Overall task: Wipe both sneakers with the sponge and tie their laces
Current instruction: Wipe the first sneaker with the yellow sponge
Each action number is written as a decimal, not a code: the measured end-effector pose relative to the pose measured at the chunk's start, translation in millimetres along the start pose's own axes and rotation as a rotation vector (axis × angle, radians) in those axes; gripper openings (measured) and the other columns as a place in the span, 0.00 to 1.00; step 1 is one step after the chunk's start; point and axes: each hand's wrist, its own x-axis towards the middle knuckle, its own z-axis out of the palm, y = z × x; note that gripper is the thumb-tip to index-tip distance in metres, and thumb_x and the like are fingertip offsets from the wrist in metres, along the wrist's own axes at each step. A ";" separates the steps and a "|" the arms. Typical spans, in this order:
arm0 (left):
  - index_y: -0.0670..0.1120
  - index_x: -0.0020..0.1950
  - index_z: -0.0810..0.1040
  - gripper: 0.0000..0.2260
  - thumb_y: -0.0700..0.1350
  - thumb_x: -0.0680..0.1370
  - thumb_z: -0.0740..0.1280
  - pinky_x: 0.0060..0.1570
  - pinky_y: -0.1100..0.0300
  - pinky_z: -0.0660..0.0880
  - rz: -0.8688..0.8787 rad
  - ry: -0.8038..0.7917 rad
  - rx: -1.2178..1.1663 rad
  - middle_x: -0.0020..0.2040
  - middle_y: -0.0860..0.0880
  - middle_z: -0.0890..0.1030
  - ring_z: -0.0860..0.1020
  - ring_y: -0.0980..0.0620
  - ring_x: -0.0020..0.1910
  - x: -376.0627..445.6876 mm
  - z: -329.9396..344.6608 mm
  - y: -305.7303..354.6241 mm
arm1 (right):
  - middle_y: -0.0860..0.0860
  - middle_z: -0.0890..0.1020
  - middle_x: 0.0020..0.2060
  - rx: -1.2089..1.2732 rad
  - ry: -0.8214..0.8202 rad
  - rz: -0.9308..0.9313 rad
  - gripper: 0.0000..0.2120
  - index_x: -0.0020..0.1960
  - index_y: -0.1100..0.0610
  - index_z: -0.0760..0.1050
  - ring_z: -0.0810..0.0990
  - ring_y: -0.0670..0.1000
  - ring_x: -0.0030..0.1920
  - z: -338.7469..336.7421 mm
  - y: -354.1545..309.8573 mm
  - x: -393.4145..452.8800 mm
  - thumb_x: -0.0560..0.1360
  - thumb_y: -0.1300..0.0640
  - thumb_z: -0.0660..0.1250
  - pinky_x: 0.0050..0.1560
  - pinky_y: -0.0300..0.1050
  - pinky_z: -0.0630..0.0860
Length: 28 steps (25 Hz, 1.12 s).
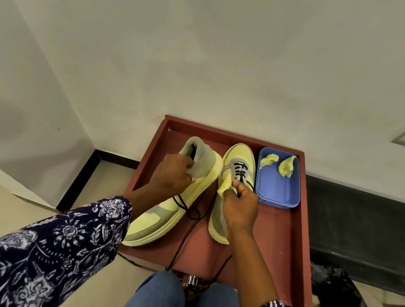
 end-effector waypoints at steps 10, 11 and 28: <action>0.38 0.55 0.79 0.14 0.34 0.69 0.72 0.44 0.54 0.74 0.442 -0.067 0.080 0.48 0.40 0.81 0.79 0.41 0.47 8.6 -32.6 18.5 | 0.54 0.82 0.54 0.053 0.324 0.027 0.14 0.58 0.58 0.78 0.79 0.55 0.53 -20.0 -14.2 -13.5 0.74 0.64 0.61 0.56 0.53 0.78; 0.37 0.53 0.80 0.14 0.32 0.68 0.71 0.43 0.52 0.75 0.507 -0.068 0.100 0.47 0.39 0.81 0.79 0.40 0.46 10.9 -35.5 16.7 | 0.54 0.82 0.53 0.064 0.346 0.026 0.13 0.57 0.58 0.78 0.79 0.55 0.53 -20.8 -12.0 -17.3 0.74 0.64 0.62 0.55 0.53 0.78; 0.43 0.43 0.83 0.16 0.34 0.58 0.80 0.23 0.59 0.77 1.040 -0.188 0.609 0.39 0.46 0.82 0.81 0.47 0.36 11.1 -28.8 -43.4 | 0.55 0.78 0.54 -0.051 0.173 -0.092 0.15 0.60 0.59 0.77 0.77 0.53 0.55 8.3 36.1 -73.3 0.74 0.66 0.64 0.56 0.46 0.75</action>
